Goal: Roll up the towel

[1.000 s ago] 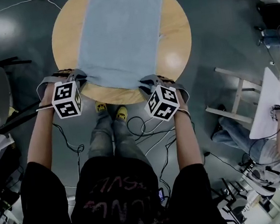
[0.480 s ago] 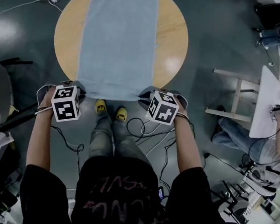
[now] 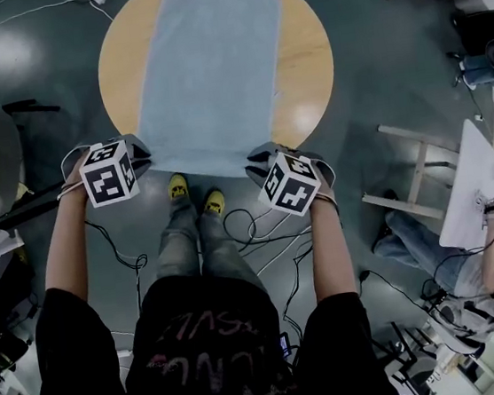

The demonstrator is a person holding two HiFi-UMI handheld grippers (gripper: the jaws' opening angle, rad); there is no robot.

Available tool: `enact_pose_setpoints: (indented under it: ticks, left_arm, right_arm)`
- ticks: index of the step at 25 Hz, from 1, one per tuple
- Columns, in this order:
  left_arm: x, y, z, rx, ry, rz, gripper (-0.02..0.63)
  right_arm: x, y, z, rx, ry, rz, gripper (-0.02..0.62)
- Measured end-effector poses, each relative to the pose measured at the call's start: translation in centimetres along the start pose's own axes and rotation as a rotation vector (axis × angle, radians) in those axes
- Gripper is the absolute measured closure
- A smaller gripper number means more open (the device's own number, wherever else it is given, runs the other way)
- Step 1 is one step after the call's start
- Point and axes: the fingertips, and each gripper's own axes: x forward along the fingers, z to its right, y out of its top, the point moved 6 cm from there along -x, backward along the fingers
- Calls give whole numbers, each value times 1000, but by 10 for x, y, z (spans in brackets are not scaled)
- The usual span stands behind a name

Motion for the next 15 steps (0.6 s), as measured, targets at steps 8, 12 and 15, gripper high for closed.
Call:
enact_pose_setpoints:
  ticks: [8,12,15]
  left_arm:
    - [10,0,-31,24,192,29,554]
    - [4,0,-36,33,245,50,493]
    - [-9,2,-35,51,279,54,469]
  right_arm:
    - [7,4,30,-50,-194,28,448]
    - [-1,0,31,-45,-231,74,419]
    - [-14,-1,28,-53,-264,91,420]
